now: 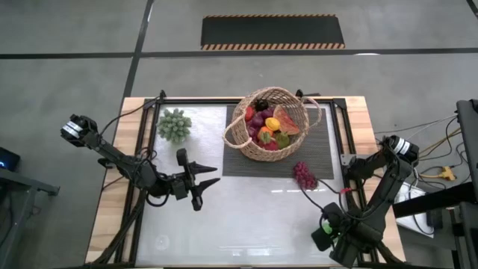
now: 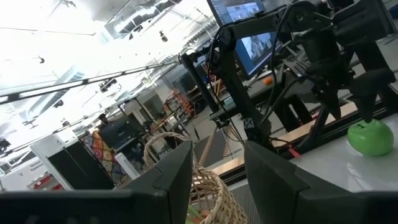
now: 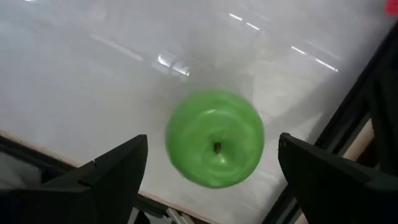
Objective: Build produce basket
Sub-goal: Put the green apple into the brown basket
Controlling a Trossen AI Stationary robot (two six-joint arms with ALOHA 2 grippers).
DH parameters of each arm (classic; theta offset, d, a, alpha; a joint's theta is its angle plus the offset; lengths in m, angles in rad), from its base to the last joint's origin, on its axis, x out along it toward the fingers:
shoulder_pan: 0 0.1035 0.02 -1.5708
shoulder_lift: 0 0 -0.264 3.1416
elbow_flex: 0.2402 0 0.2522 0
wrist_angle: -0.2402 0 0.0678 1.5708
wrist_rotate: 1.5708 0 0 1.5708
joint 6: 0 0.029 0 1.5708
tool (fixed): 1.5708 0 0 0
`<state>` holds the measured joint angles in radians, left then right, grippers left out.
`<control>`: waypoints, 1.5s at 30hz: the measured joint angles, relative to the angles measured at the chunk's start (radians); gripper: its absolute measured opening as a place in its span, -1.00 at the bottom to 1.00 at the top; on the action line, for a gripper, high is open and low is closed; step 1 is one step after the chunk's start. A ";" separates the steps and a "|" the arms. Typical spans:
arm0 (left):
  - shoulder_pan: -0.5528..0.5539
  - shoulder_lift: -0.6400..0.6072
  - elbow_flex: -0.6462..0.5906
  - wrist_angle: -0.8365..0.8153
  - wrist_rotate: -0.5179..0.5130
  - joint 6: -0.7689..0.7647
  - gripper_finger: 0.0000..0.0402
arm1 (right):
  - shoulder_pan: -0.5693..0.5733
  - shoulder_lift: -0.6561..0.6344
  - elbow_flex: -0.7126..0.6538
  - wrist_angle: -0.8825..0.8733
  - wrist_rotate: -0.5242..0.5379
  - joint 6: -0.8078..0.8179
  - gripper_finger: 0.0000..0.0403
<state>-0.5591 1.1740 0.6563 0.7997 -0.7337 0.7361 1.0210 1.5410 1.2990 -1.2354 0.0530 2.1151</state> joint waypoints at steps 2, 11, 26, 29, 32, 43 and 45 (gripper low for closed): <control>0.000 0.000 -0.001 0.003 0.000 0.000 -0.36 | 0.004 0.000 -0.003 0.001 0.001 0.027 0.70; -0.003 0.000 -0.005 -0.002 -0.001 0.000 -0.36 | 0.009 0.000 -0.020 0.021 0.002 0.060 0.70; -0.003 0.000 -0.006 -0.001 -0.004 0.003 -0.36 | 0.009 0.000 -0.131 0.202 -0.038 0.056 0.70; -0.003 0.000 -0.006 0.002 -0.004 0.004 -0.36 | 0.009 0.000 -0.130 0.199 -0.043 0.048 0.70; -0.003 0.000 -0.006 0.002 -0.004 0.004 -0.36 | 0.009 0.000 -0.121 0.190 -0.075 0.048 0.70; -0.003 0.000 -0.004 -0.001 -0.004 0.004 -0.36 | 0.009 0.000 -0.090 0.170 -0.086 0.046 0.70; -0.003 0.000 -0.004 -0.002 -0.004 0.004 -0.36 | 0.009 0.000 -0.082 0.170 -0.107 0.036 0.70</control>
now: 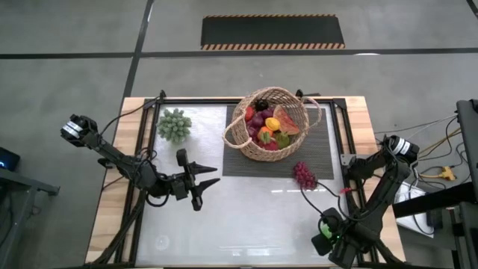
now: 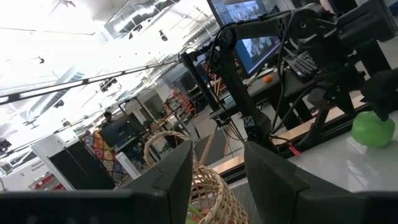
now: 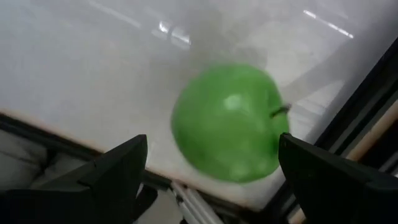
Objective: Build produce basket
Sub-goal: Put the green apple into the brown basket
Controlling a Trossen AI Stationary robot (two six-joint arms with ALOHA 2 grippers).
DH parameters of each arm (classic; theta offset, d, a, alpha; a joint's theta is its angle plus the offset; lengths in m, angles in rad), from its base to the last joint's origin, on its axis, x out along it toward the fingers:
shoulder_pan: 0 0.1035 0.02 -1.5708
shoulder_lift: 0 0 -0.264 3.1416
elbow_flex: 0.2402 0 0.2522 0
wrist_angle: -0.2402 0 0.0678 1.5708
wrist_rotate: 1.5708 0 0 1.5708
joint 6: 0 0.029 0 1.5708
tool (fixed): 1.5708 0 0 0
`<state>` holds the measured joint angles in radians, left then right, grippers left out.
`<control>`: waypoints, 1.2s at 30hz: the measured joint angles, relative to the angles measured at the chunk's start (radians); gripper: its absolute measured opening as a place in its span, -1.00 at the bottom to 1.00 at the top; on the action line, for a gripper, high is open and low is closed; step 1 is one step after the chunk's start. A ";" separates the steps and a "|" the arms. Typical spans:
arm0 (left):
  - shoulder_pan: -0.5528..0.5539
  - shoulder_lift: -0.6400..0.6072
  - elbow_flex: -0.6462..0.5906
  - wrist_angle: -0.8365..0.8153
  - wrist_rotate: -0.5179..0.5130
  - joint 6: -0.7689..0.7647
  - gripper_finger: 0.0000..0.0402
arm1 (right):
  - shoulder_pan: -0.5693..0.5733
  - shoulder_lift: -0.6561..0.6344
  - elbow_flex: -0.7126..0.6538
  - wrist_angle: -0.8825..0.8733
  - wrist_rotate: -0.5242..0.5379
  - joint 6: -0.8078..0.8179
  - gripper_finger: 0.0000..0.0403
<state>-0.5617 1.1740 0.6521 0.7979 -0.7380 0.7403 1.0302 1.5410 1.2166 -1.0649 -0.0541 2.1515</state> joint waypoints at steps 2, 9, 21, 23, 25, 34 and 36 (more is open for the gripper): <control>0.000 0.000 0.000 0.000 0.000 0.000 -0.36 | 0.000 0.000 0.002 0.002 -0.015 -0.003 0.70; 0.000 0.000 0.000 0.000 0.000 0.000 -0.36 | 0.002 0.001 -0.002 0.000 -0.033 0.015 0.70; 0.001 0.000 0.000 0.002 0.000 0.001 -0.36 | 0.002 0.028 -0.003 -0.011 -0.141 0.061 0.70; 0.001 0.000 0.000 0.002 0.000 0.001 -0.36 | 0.002 0.027 -0.002 -0.026 -0.141 0.062 0.70; 0.001 0.000 -0.001 0.002 0.000 0.001 -0.36 | 0.002 0.027 -0.001 -0.037 -0.141 0.064 0.70; 0.001 0.000 0.000 0.000 0.000 0.001 -0.36 | 0.002 0.019 0.000 -0.103 -0.140 0.063 0.70; 0.001 0.000 0.000 0.001 0.000 0.001 -0.36 | 0.002 0.015 0.000 -0.109 -0.140 0.057 0.70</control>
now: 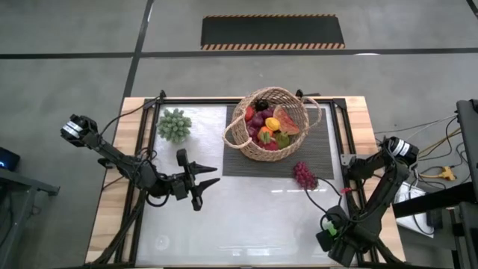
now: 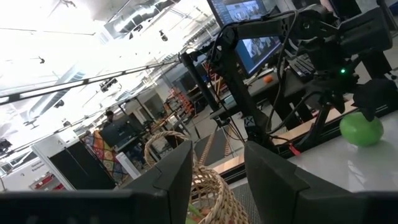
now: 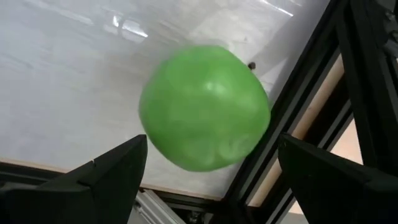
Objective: Build produce basket
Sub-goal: Put the green apple into the brown basket
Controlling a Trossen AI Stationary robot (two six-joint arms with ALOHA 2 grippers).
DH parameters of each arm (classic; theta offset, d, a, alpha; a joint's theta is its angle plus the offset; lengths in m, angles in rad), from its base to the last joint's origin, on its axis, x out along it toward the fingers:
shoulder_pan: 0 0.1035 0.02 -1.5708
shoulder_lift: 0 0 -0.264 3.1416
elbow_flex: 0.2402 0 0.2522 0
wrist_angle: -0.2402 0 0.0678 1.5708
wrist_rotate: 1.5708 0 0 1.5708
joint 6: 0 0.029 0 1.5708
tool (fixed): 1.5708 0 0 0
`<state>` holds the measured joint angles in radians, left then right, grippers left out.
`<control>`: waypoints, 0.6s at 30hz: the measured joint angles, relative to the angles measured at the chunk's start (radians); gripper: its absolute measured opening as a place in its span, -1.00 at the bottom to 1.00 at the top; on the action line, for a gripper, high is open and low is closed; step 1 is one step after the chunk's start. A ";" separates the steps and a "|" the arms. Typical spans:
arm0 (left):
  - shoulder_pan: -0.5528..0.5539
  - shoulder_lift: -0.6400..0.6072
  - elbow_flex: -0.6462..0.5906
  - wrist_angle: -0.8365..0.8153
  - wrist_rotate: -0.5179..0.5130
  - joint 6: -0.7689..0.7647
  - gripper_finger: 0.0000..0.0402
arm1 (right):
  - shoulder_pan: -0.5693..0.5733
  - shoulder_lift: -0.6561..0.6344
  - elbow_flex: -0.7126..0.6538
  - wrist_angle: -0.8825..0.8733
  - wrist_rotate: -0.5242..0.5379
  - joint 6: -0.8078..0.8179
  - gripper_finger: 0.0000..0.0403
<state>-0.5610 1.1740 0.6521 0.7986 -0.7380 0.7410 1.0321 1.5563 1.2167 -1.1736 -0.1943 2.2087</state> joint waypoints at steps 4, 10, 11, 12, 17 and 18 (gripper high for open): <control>0.000 0.000 0.000 0.003 0.000 0.000 -0.36 | 0.000 -0.014 0.000 -0.003 0.002 -0.001 0.70; 0.000 0.000 0.000 0.005 0.000 0.000 -0.36 | 0.000 -0.013 -0.003 -0.025 0.035 -0.013 0.70; 0.000 0.000 0.000 0.004 0.000 0.000 -0.36 | 0.000 -0.012 -0.004 -0.015 0.037 -0.036 0.70; 0.000 0.000 0.000 0.004 0.000 0.000 -0.36 | 0.000 -0.012 -0.004 -0.001 0.037 -0.066 0.70; 0.000 0.000 0.002 0.004 0.000 0.004 -0.36 | 0.000 -0.011 -0.006 0.023 0.041 -0.167 0.70; 0.000 0.000 0.001 0.004 0.000 0.004 -0.36 | 0.000 -0.007 -0.009 0.020 0.042 -0.182 0.70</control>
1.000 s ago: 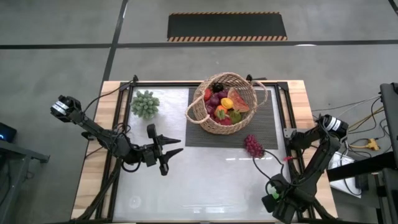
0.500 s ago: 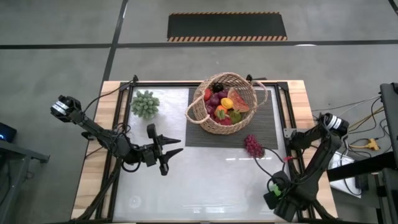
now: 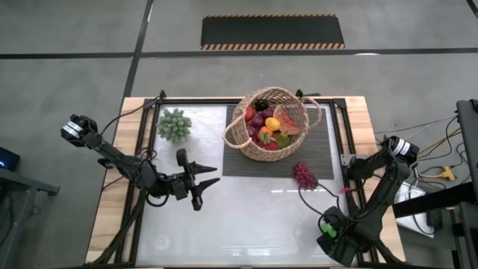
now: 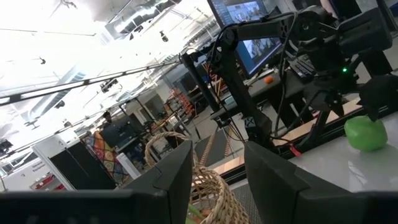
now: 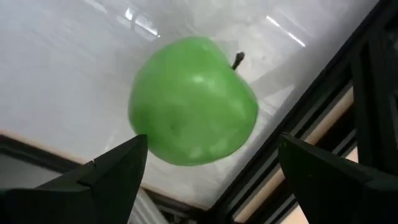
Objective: Build produce basket
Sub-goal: Put the green apple into the brown basket
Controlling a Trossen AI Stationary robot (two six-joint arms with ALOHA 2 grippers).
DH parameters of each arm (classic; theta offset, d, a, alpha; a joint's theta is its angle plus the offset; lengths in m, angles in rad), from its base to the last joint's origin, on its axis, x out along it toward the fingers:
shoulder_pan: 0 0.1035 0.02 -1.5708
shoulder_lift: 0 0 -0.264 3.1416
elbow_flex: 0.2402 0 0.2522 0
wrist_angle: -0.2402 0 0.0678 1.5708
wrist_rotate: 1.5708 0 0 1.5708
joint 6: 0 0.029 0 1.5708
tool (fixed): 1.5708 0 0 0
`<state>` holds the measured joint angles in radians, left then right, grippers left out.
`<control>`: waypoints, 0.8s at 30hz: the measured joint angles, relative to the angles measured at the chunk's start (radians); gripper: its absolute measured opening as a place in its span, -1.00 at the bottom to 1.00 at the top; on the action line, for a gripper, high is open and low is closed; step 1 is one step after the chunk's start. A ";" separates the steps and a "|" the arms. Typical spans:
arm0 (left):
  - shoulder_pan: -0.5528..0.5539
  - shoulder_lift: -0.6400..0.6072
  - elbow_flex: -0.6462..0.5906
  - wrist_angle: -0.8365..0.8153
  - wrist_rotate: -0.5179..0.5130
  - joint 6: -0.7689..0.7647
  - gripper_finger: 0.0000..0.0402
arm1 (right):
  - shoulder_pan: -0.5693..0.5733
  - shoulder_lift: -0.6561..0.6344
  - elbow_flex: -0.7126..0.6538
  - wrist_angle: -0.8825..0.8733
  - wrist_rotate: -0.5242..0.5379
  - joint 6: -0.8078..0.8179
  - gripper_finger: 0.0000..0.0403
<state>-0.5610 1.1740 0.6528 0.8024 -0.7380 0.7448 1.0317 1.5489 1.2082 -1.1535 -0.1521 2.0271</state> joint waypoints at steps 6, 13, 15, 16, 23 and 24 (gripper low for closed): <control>0.000 0.000 -0.001 -0.001 0.000 0.000 -0.36 | 0.000 0.018 -0.031 0.055 0.028 -0.032 0.70; 0.000 0.000 0.000 0.000 0.000 0.001 -0.36 | 0.000 0.018 -0.092 0.087 0.071 0.027 0.65; 0.000 0.000 0.000 -0.001 0.000 0.001 -0.36 | 0.000 0.018 -0.112 0.089 0.077 0.030 0.63; 0.000 0.000 0.000 -0.001 0.000 0.001 -0.36 | 0.000 0.018 -0.119 0.088 0.077 0.029 0.63; 0.000 0.005 0.000 0.000 0.000 -0.006 -0.36 | 0.000 0.010 -0.137 0.052 0.076 0.093 0.69; 0.000 0.010 -0.001 0.000 0.000 -0.006 -0.36 | 0.000 0.009 -0.137 0.048 0.076 0.088 0.71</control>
<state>-0.5610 1.1836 0.6521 0.8025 -0.7380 0.7391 1.0317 1.5582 1.0710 -1.1051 -0.0765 2.1154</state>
